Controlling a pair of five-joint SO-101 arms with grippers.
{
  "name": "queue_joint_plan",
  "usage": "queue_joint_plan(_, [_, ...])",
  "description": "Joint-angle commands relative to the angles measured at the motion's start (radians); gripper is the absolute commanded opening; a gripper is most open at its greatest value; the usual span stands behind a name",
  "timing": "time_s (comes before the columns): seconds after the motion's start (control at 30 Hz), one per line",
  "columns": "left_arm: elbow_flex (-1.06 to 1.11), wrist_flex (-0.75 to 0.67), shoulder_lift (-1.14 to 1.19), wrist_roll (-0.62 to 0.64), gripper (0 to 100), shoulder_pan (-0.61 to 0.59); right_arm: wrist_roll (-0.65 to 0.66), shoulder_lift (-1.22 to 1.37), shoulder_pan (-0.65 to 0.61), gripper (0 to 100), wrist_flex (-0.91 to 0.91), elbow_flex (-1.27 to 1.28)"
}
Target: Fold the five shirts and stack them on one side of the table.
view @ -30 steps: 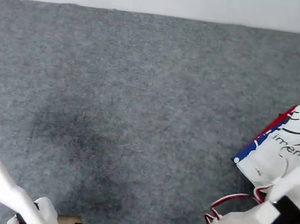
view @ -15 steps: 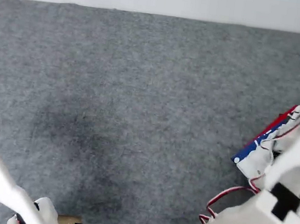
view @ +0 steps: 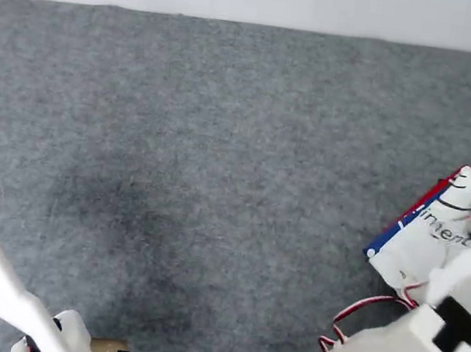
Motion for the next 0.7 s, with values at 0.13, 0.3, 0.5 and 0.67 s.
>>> queue_joint_plan(0.13, [-0.015,0.011,-0.029,-0.005,1,0.006,0.123,0.122,0.094,0.9,-0.165,0.057])
queue_joint_plan(0.3, [-0.015,0.012,-0.031,-0.003,1,0.006,0.121,0.153,0.09,0.9,-0.108,-0.032])
queue_joint_plan(0.5, [-0.031,0.038,-0.184,-0.002,1,0.077,0.121,0.022,0.058,0.9,0.087,-0.178])
queue_joint_plan(0.67, [-0.022,0.035,-0.413,0.046,2,0.229,0.121,-0.104,-0.005,0.9,0.122,-0.178])
